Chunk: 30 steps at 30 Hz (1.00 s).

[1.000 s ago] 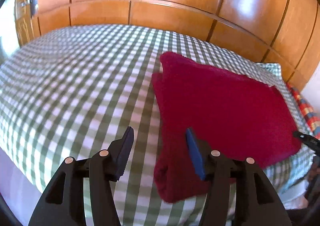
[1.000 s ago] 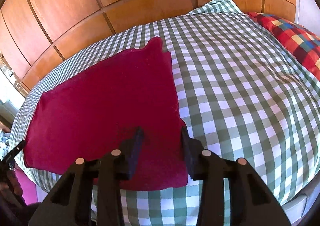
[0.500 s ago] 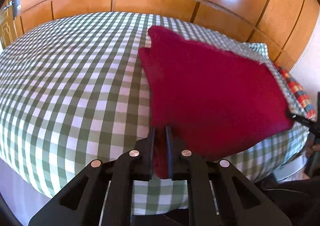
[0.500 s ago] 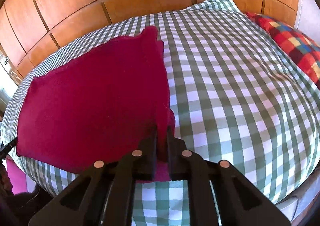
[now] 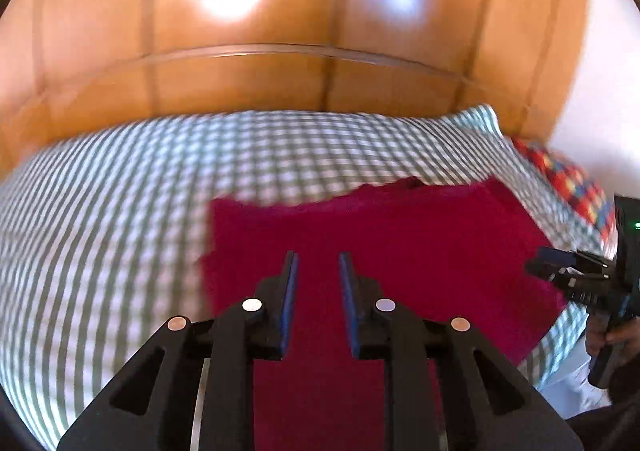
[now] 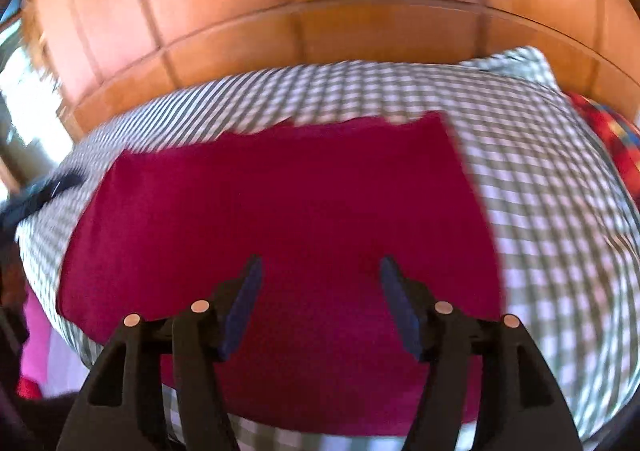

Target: Fold small clothes

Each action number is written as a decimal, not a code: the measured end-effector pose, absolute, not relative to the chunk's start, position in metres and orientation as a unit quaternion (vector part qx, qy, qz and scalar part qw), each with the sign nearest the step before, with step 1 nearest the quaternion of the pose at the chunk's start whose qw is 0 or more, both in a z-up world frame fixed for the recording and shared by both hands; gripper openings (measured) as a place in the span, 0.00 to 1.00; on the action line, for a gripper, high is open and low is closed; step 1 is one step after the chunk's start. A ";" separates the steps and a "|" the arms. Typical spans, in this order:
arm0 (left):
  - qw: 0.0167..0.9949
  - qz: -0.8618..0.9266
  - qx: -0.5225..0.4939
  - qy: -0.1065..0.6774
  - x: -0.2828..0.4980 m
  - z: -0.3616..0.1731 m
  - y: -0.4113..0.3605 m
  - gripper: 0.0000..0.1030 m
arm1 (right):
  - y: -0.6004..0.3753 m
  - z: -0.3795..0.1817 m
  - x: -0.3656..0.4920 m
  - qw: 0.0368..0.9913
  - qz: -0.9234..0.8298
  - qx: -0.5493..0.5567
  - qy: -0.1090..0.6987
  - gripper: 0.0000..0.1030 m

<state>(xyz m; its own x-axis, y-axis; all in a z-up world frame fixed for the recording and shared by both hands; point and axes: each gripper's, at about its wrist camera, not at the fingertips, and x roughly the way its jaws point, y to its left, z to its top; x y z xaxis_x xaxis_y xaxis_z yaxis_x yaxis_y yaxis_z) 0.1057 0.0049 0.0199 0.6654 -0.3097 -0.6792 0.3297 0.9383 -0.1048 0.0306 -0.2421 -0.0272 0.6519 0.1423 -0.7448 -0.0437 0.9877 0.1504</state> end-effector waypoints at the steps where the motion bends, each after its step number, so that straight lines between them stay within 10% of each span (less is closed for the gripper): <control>1: 0.907 -0.189 0.025 0.376 0.116 0.018 -0.005 0.18 | -0.234 -0.031 0.033 0.906 0.059 0.049 0.417 0.60; 30: 0.890 -0.126 0.074 0.431 0.238 -0.052 -0.077 0.00 | -0.232 -0.039 0.056 0.913 0.081 0.038 0.398 0.66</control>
<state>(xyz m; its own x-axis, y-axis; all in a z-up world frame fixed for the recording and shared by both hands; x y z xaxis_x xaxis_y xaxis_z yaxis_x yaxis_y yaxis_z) 0.2375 -0.0767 -0.0522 0.5959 -0.1614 -0.7867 0.2889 0.9571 0.0225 0.0557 -0.2319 -0.0393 0.6695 0.1784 -0.7211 -0.1173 0.9840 0.1345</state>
